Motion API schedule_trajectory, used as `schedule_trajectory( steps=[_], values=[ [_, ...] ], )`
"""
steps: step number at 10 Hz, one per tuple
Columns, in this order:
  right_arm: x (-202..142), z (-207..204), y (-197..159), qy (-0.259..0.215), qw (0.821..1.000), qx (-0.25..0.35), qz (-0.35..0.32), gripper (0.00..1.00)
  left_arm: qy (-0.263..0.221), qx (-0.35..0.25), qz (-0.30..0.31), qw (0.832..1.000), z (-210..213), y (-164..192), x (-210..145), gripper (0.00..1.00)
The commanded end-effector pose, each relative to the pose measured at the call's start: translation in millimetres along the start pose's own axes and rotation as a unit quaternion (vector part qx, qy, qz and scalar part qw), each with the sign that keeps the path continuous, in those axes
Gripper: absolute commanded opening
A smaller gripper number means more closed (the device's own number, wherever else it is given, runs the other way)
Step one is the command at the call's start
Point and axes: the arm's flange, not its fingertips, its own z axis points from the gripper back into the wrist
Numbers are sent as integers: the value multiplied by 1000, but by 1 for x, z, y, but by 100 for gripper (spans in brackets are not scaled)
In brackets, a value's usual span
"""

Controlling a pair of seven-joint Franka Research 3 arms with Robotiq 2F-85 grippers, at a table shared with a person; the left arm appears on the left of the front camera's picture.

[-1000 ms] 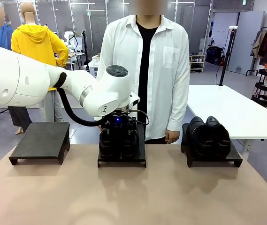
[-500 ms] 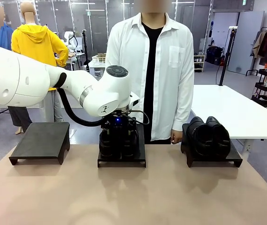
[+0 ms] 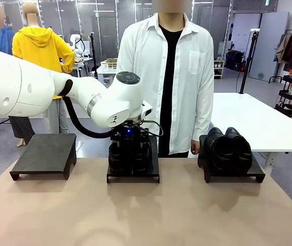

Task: Place the shoes on the stand as instructed by the person.
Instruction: Pick up another pair of Shoes and place it on the Shoes Stand indicated by the person.

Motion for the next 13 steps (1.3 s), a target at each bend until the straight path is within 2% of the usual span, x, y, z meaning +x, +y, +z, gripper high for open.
schedule_trajectory(
  steps=[1,2,3,6,9,11,13],
  values=[
    [-2,0,0,3,1000,-7,4,91,0,0,0,1000,0,0,0,100],
    [-2,0,0,3,1000,-7,4,91,1,1,-51,999,24,0,9,100],
    [-2,0,0,3,1000,-7,4,91,13,-10,-74,997,48,3,10,100],
    [-2,0,0,3,1000,-7,4,91,18,-63,-71,995,116,50,-20,100],
    [-2,0,0,3,1000,-7,4,91,12,-194,-41,980,157,149,-73,100],
    [-2,0,0,3,1000,-7,4,91,-29,-265,-20,964,183,212,-115,100],
    [-2,0,0,3,1000,-7,4,91,-73,-322,43,943,202,281,-154,100]
  ],
)
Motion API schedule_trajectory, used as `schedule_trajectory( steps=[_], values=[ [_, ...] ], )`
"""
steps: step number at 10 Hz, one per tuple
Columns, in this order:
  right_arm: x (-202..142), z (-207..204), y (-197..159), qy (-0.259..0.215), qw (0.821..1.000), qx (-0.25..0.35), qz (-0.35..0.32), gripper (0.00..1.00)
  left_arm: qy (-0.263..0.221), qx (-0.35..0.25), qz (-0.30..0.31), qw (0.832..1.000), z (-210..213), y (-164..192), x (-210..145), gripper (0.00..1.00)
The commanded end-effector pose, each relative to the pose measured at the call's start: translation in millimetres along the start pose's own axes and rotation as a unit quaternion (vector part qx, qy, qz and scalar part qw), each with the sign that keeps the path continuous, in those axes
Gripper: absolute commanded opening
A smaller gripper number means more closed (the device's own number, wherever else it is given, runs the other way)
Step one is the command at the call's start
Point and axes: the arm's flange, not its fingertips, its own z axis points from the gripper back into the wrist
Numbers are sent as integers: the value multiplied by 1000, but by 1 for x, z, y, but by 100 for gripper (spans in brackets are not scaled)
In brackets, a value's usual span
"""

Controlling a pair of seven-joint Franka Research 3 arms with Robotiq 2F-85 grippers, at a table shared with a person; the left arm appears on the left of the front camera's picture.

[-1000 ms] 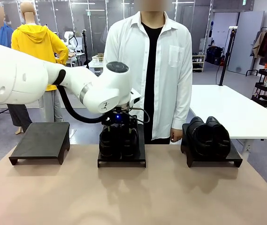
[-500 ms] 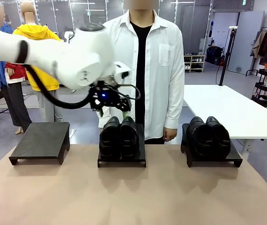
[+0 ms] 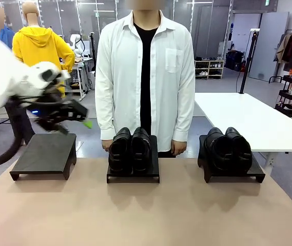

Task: Place the shoes on the stand as instructed by the person.
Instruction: Pick up another pair of Shoes and place it on the Shoes Stand indicated by the person.

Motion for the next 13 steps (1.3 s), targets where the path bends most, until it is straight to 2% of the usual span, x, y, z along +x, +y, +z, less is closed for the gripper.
schedule_trajectory(
  steps=[1,3,6,8,10,13],
  values=[
    [-2,1,0,2,1000,-7,4,91,-51,-68,35,996,45,45,-34,100],
    [-2,1,0,2,1000,-7,4,91,-92,-125,98,983,75,95,-59,100],
    [-2,1,0,2,1000,-7,4,91,-118,-186,201,954,110,166,-100,100],
    [-2,1,0,2,1000,-7,4,91,-126,-243,262,925,121,207,-131,100],
    [-2,1,0,2,1000,-7,4,91,-125,-276,278,911,123,235,-158,100],
    [-2,1,0,2,1000,-7,4,91,-147,-271,297,903,123,253,-182,100]
  ],
)
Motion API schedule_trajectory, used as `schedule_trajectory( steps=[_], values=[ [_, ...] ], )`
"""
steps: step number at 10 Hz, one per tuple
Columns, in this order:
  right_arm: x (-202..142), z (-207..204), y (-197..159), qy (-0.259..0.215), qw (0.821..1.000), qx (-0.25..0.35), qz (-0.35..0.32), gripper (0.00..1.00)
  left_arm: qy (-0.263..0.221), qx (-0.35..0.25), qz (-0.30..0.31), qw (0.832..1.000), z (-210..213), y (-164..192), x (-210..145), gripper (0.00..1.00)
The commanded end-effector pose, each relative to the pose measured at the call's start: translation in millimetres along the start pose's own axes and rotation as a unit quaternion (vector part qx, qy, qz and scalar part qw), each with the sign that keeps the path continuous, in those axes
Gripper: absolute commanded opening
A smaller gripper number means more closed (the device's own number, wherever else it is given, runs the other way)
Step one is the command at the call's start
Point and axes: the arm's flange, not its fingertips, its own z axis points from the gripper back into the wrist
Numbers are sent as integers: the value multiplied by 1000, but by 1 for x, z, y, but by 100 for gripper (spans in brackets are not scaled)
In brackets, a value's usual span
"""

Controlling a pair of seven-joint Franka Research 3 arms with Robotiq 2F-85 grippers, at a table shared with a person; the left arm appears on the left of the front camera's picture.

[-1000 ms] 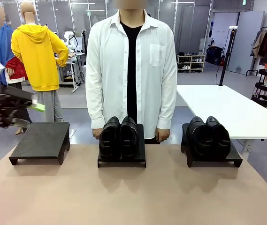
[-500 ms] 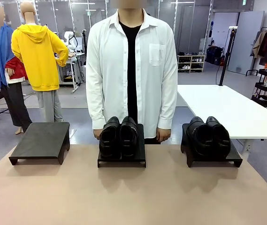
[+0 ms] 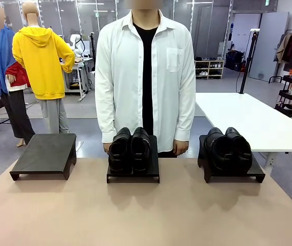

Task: Place the shoes on the stand as instructed by the person.
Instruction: Pick up another pair of Shoes and place it on the Shoes Stand indicated by the person.

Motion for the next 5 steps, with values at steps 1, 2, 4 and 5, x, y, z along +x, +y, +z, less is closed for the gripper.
schedule_trajectory(
  steps=[1,2,4,5],
  values=[
    [-2,1,0,2,1000,-7,4,91,-6,7,-5,1000,-18,15,-65,100],
    [-2,1,0,2,1000,-7,4,91,-12,17,-3,1000,-20,13,-63,100],
    [-2,1,0,2,1000,-7,4,91,-2,5,4,1000,5,8,0,100],
    [-2,1,0,2,1000,-7,4,91,-2,5,4,1000,5,8,0,100]
  ],
)
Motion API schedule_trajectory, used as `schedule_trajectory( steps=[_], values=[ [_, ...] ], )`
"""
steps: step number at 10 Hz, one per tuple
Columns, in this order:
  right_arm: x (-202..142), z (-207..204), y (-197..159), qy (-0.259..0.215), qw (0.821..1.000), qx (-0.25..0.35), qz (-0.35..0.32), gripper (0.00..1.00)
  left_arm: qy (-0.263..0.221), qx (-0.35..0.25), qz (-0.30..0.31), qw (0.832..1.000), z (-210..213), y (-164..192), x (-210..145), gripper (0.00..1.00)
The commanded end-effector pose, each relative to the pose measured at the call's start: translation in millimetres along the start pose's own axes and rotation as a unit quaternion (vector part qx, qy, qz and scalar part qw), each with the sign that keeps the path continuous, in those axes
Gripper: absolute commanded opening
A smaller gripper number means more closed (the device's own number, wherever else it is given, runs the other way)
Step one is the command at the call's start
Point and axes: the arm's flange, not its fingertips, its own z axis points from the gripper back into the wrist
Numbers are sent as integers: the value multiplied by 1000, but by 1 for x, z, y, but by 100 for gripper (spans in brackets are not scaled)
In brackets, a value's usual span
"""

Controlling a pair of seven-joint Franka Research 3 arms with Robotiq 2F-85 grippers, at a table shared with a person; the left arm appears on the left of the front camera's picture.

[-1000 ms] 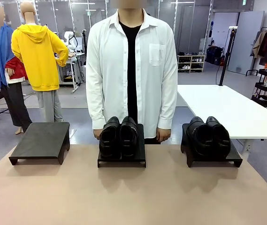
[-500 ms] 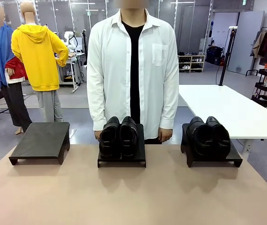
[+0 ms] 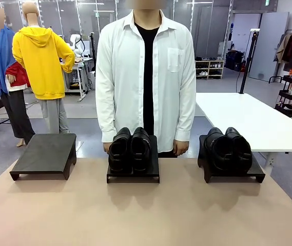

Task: Place the shoes on the stand as instructed by the person.
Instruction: Pick up another pair of Shoes and place it on the Shoes Stand indicated by the person.

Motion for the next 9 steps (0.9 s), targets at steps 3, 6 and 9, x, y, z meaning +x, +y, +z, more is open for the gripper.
schedule_trajectory(
  steps=[3,6,9],
  values=[
    [-2,1,0,2,1000,-7,4,91,-1,-15,-8,1000,0,-1,2,100],
    [-2,1,0,2,1000,-7,4,91,-1,-15,-8,1000,0,-1,2,100],
    [-2,1,0,2,1000,-7,4,91,-1,-15,-8,1000,0,-1,2,100]
  ],
)
